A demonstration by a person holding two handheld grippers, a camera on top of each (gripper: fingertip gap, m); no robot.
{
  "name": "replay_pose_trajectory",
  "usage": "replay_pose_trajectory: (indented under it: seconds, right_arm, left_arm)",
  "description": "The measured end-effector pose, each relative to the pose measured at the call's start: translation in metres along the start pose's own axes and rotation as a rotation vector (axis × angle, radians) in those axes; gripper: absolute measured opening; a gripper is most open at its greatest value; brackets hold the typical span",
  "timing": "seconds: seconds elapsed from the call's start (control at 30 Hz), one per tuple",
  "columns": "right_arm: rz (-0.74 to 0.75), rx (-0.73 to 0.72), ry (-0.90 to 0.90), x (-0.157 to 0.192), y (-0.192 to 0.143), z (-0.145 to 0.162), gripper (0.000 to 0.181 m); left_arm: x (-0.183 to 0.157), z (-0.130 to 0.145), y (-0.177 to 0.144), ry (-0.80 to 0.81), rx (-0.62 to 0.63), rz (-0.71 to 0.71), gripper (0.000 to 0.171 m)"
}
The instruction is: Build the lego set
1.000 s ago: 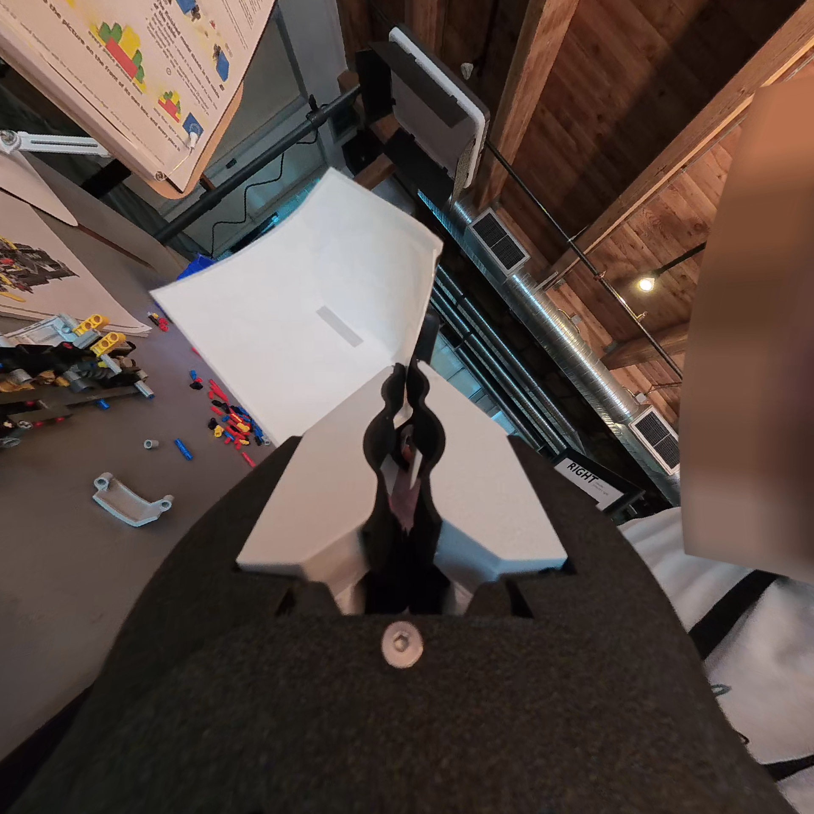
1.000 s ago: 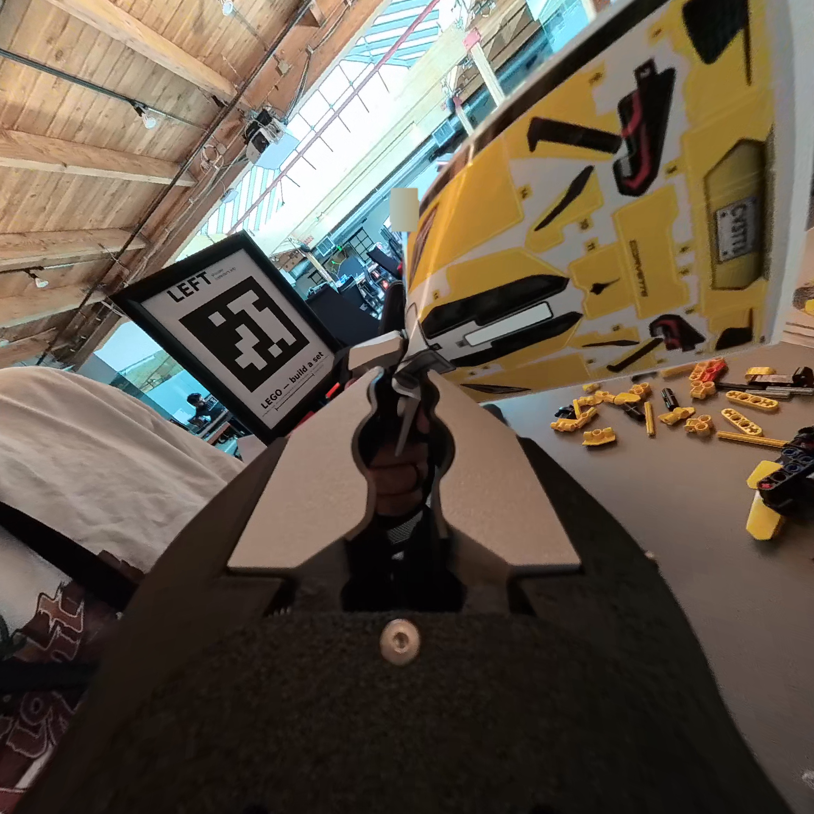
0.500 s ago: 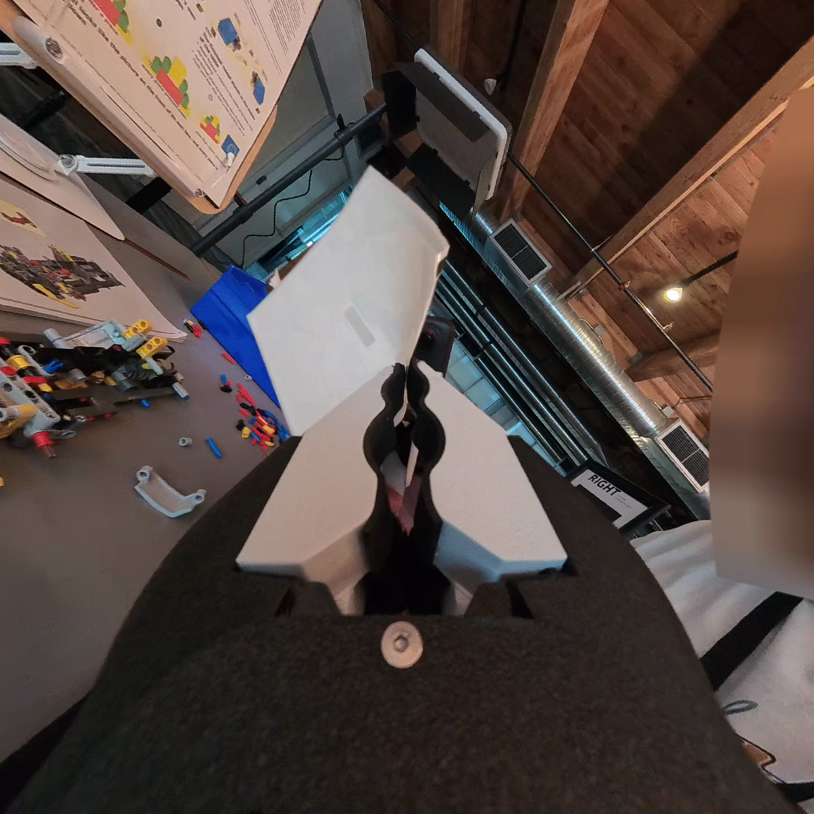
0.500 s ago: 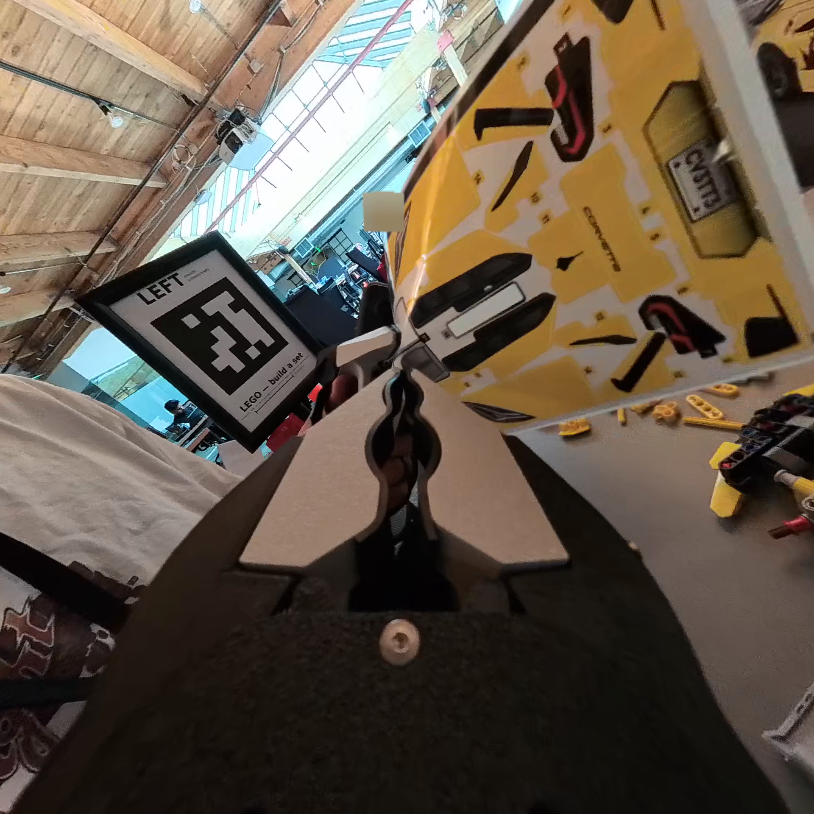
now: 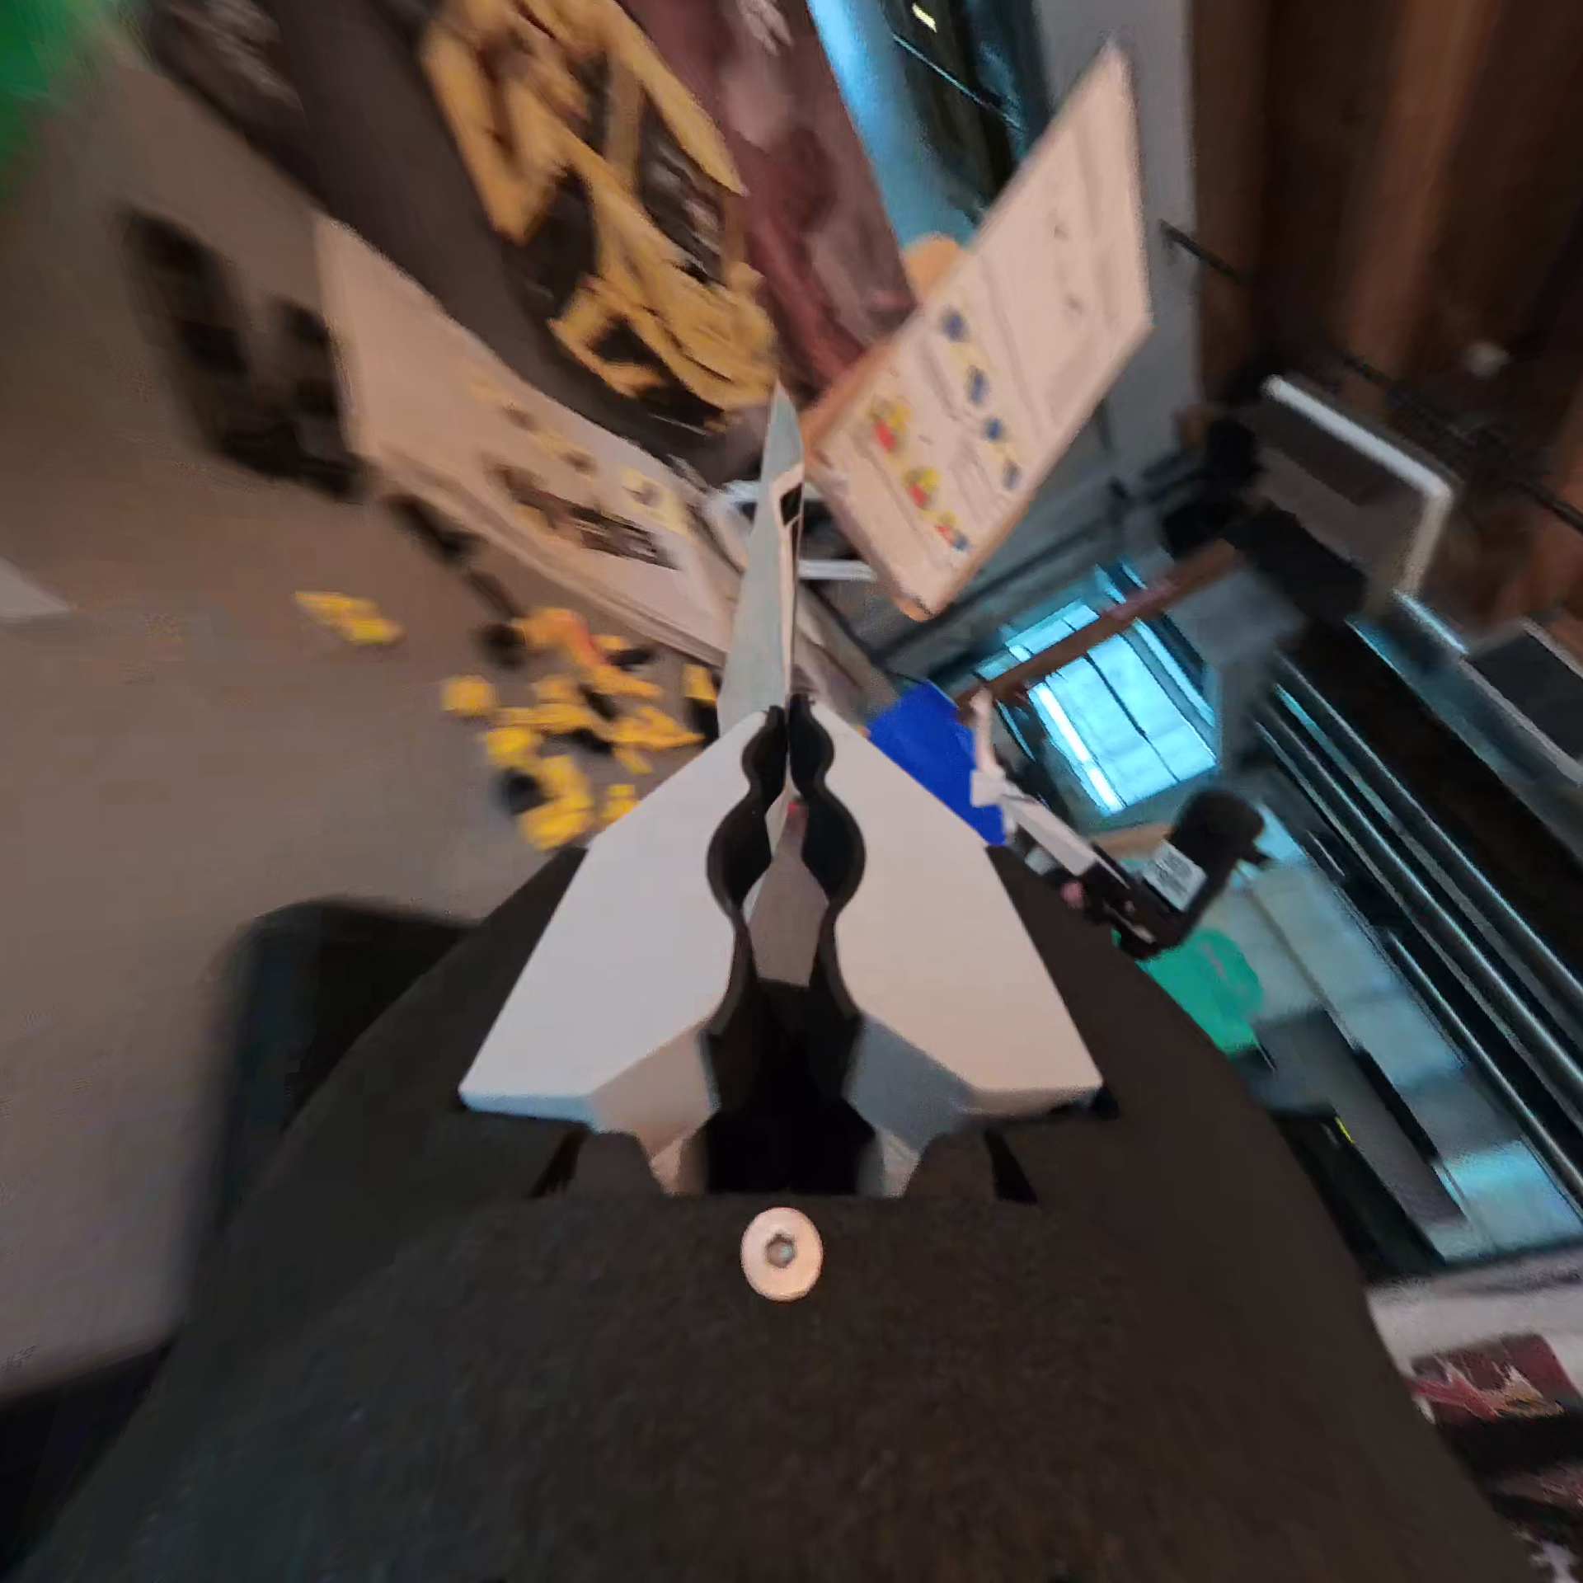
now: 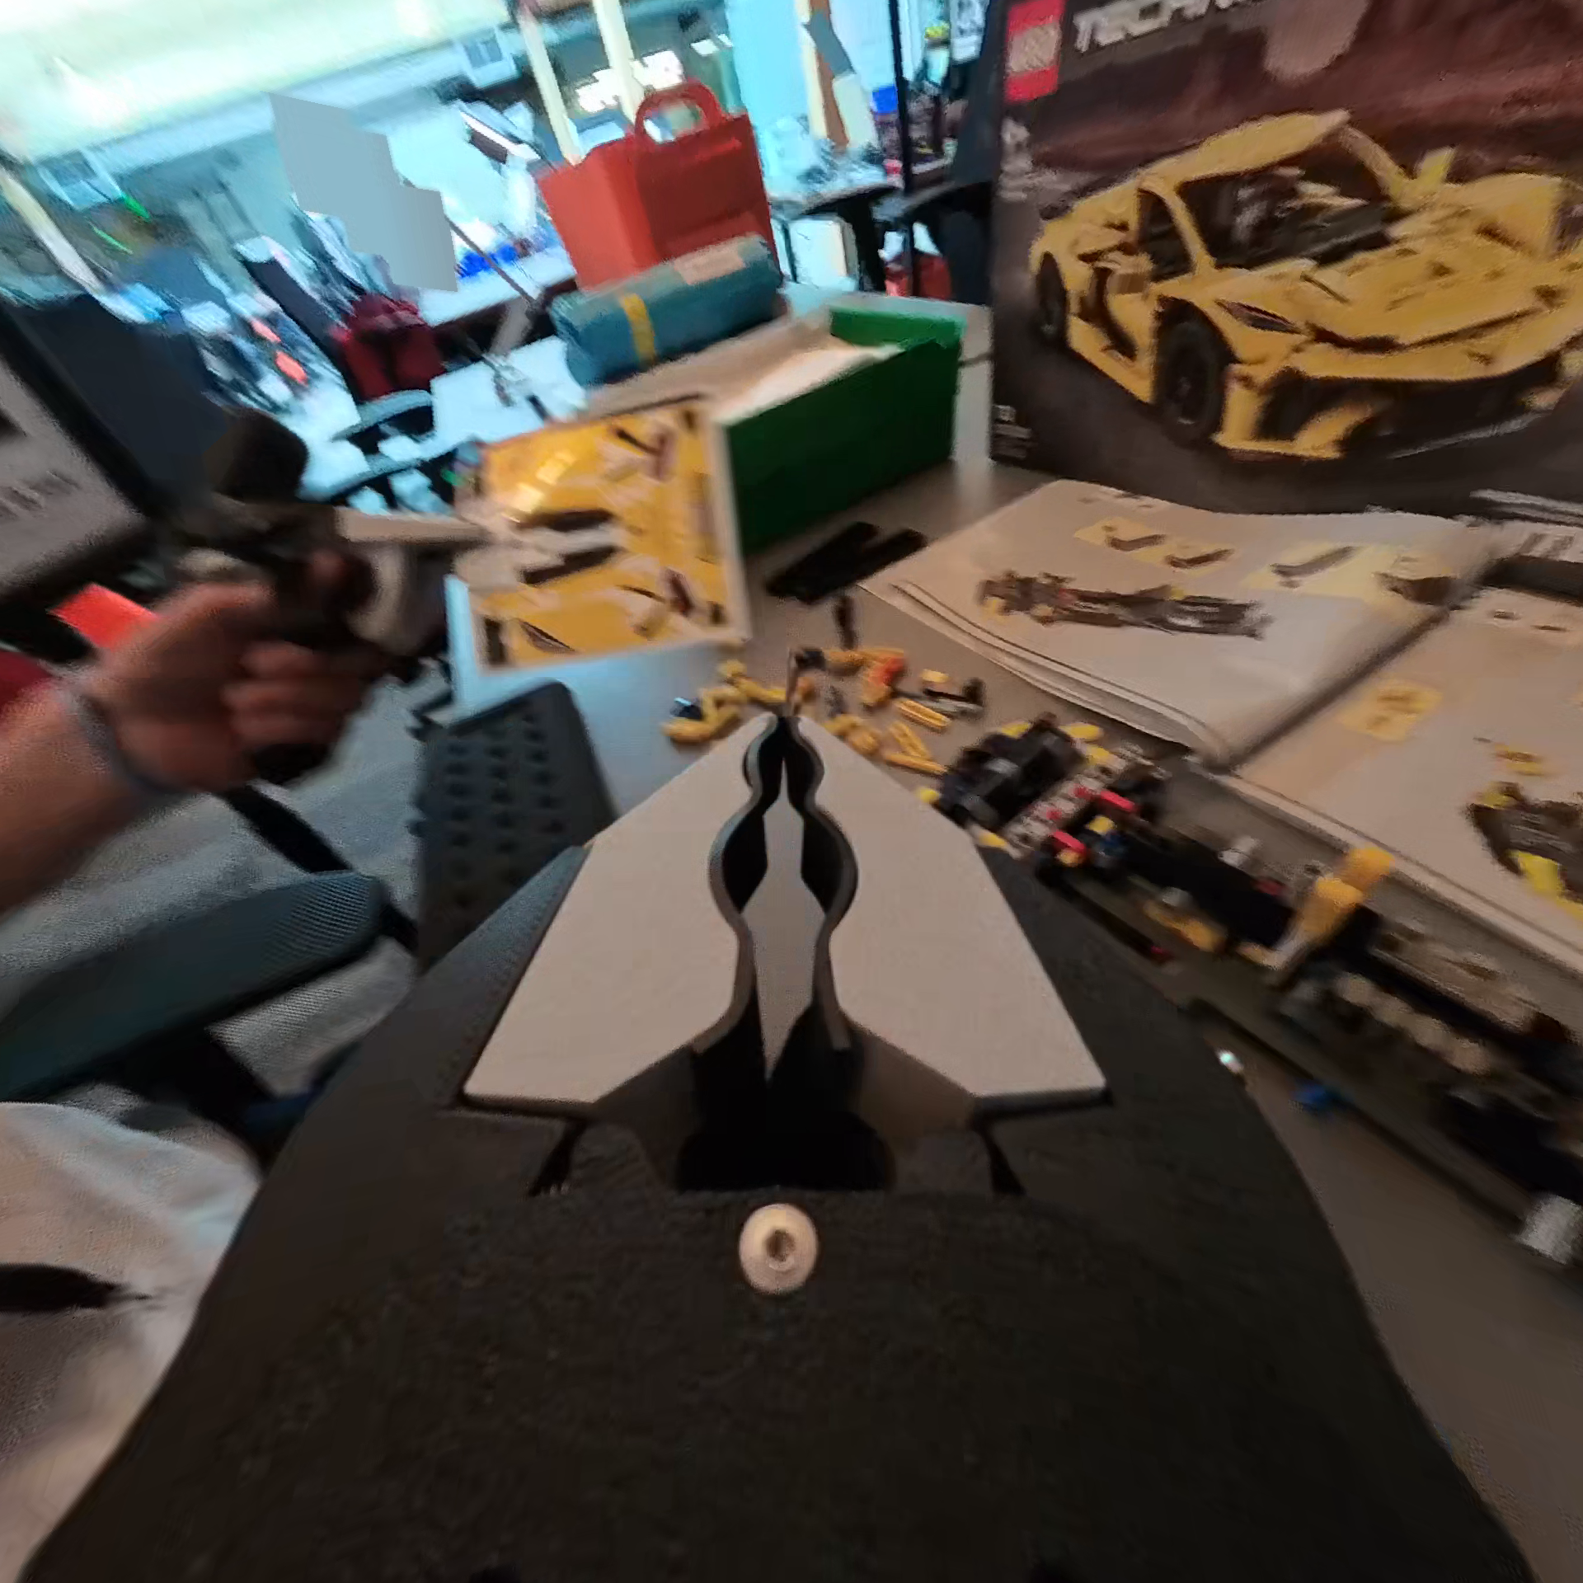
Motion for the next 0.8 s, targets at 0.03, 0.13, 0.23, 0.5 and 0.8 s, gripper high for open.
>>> replay_pose_trajectory:
  seconds: [0.03,0.13,0.23,0.5,0.8]
  right_arm:
    - [0.027,0.019,-0.037,-0.008,0.000,0.009,0.000]
    - [0.036,0.008,-0.038,-0.021,0.001,0.031,0.000]
    - [0.021,0.013,0.014,-0.023,0.004,0.042,0.000]
    - [0.047,-0.003,-0.077,-0.022,0.003,0.040,0.000]
    - [0.256,0.013,-0.272,-0.051,-0.040,0.030,0.000]
  left_arm:
    - [0.017,-0.014,-0.020,-0.006,-0.035,-0.068,0.000]
    - [0.066,-0.051,-0.081,-0.008,-0.147,-0.282,0.000]
    - [0.110,-0.072,-0.124,-0.066,-0.257,-0.446,0.000]
    - [0.151,-0.075,-0.112,0.001,-0.219,-0.623,0.002]
    - [0.148,-0.091,-0.127,0.343,-0.241,-0.879,0.054]
Point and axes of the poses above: each gripper's, where its closed fingertips meet, y out along the fingers, z out of its underside, x = y × z across the jaws, the point moved 3 cm from there along -y, back along the fingers, and after that the axes turned 12 degrees about -x, right-handed, at the moved point
